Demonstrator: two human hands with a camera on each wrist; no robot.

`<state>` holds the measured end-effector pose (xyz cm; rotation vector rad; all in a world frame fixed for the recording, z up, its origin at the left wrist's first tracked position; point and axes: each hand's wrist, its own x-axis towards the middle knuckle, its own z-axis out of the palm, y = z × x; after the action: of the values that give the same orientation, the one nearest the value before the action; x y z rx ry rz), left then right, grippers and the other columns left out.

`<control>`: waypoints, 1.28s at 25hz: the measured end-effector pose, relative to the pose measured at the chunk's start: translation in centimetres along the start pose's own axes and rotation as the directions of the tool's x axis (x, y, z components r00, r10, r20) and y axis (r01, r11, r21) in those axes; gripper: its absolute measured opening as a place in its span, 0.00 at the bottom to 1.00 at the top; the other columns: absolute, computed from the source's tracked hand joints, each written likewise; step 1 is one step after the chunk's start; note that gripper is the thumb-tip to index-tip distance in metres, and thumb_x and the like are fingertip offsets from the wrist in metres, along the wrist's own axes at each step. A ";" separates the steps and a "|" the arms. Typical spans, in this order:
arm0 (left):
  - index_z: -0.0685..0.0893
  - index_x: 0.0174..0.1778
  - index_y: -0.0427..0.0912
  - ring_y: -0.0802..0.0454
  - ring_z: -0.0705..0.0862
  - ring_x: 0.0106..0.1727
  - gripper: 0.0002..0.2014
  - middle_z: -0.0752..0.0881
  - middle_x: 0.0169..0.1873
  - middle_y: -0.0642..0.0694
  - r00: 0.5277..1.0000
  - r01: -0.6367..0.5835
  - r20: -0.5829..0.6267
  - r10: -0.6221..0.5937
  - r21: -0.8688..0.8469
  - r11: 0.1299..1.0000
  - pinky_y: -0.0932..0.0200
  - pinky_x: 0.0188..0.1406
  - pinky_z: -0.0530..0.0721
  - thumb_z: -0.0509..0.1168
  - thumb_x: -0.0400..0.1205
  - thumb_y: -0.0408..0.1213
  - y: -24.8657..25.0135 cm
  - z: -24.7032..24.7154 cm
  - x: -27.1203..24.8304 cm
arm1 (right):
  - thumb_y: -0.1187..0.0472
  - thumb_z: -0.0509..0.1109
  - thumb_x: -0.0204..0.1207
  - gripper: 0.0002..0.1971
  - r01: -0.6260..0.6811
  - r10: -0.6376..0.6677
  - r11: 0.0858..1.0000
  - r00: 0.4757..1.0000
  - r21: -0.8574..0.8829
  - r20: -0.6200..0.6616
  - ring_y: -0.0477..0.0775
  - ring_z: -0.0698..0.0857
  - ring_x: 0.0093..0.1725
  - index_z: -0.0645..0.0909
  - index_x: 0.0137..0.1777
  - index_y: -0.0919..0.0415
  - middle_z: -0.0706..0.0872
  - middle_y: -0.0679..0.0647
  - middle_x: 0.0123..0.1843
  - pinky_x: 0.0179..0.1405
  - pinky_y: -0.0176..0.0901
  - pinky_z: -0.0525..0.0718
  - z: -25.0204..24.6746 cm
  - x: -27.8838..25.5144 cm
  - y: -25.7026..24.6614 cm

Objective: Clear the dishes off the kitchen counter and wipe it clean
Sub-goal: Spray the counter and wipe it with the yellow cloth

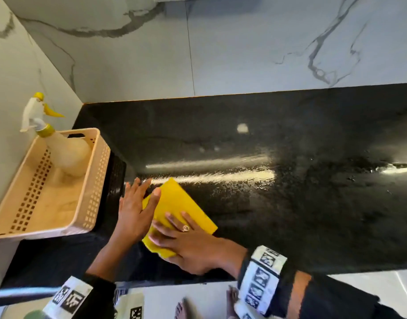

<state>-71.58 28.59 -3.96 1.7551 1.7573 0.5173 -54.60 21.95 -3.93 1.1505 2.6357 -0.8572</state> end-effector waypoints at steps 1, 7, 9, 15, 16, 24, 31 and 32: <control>0.69 0.81 0.50 0.46 0.49 0.87 0.46 0.60 0.85 0.43 1.000 -0.020 -0.012 0.020 0.019 1.000 0.38 0.84 0.47 0.44 0.73 0.75 -0.6 0.0 -1.1 | 0.46 0.48 0.89 0.27 0.024 -0.023 0.999 0.999 0.024 -0.048 0.50 0.30 0.84 0.45 0.86 0.41 0.34 0.40 0.86 0.78 0.52 0.25 0.2 -2.0 1.4; 0.64 0.83 0.54 0.57 0.38 0.86 0.39 0.50 0.87 0.52 0.946 -0.321 0.111 0.304 0.206 0.924 0.45 0.85 0.37 0.44 0.79 0.72 -4.3 0.2 -8.1 | 0.45 0.45 0.89 0.28 -0.732 0.817 0.576 0.513 0.363 -0.262 0.63 0.38 0.86 0.44 0.86 0.44 0.37 0.49 0.88 0.82 0.66 0.39 -4.1 -5.9 13.0; 0.63 0.84 0.49 0.54 0.42 0.87 0.38 0.52 0.87 0.50 0.920 -0.392 0.096 0.380 0.238 0.889 0.40 0.85 0.44 0.44 0.83 0.69 -6.5 -0.1 -9.9 | 0.46 0.49 0.88 0.31 -0.689 0.715 0.691 0.609 0.218 -0.342 0.70 0.37 0.85 0.40 0.87 0.47 0.35 0.55 0.87 0.81 0.72 0.40 0.1 -1.1 5.1; 0.65 0.83 0.39 0.44 0.52 0.87 0.40 0.56 0.86 0.42 0.794 -0.593 0.094 0.601 0.340 0.730 0.33 0.81 0.58 0.52 0.82 0.65 -10.2 -1.2 -11.8 | 0.59 0.63 0.75 0.41 -0.380 0.147 0.860 0.824 -0.340 -0.547 0.62 0.48 0.87 0.50 0.87 0.46 0.48 0.49 0.88 0.83 0.66 0.50 13.6 -4.1 -9.4; 0.64 0.84 0.39 0.44 0.52 0.87 0.41 0.55 0.86 0.42 0.778 -0.614 0.113 0.618 0.342 0.711 0.33 0.81 0.57 0.52 0.82 0.67 -10.3 -1.3 -11.9 | 0.60 0.67 0.71 0.44 -0.441 0.188 0.829 0.799 -0.343 -0.572 0.62 0.50 0.87 0.51 0.87 0.46 0.50 0.49 0.88 0.82 0.68 0.53 14.4 -6.4 -8.0; 0.63 0.83 0.35 0.43 0.51 0.87 0.37 0.59 0.85 0.41 0.801 -0.593 -0.007 0.598 -0.138 0.793 0.30 0.82 0.51 0.50 0.86 0.60 -11.0 -4.5 -13.2 | 0.53 0.54 0.81 0.34 -0.686 0.448 0.722 0.565 -0.093 -0.693 0.79 0.47 0.83 0.53 0.85 0.63 0.51 0.68 0.86 0.77 0.80 0.52 15.8 -4.7 -8.4; 0.74 0.71 0.33 0.41 0.63 0.83 0.31 0.72 0.75 0.40 0.886 -0.420 -0.290 0.362 -0.171 0.891 0.34 0.78 0.65 0.51 0.87 0.57 -18.3 -7.9 -18.4 | 0.54 0.53 0.81 0.35 -0.332 -0.138 0.646 0.835 -0.687 -0.533 0.65 0.51 0.86 0.45 0.87 0.54 0.50 0.52 0.88 0.82 0.64 0.50 14.5 8.5 -14.2; 0.74 0.71 0.33 0.42 0.63 0.83 0.30 0.73 0.75 0.40 0.885 -0.419 -0.286 0.366 -0.148 0.896 0.35 0.78 0.65 0.51 0.87 0.57 -18.4 -8.2 -18.5 | 0.54 0.53 0.81 0.37 -0.302 -0.168 0.592 0.861 -0.748 -0.480 0.64 0.49 0.86 0.43 0.87 0.56 0.48 0.51 0.88 0.83 0.64 0.45 14.2 8.5 -13.5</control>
<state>-91.79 10.46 -7.27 1.9691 1.4333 1.1003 -71.47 12.03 -12.55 1.2553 2.7362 0.7899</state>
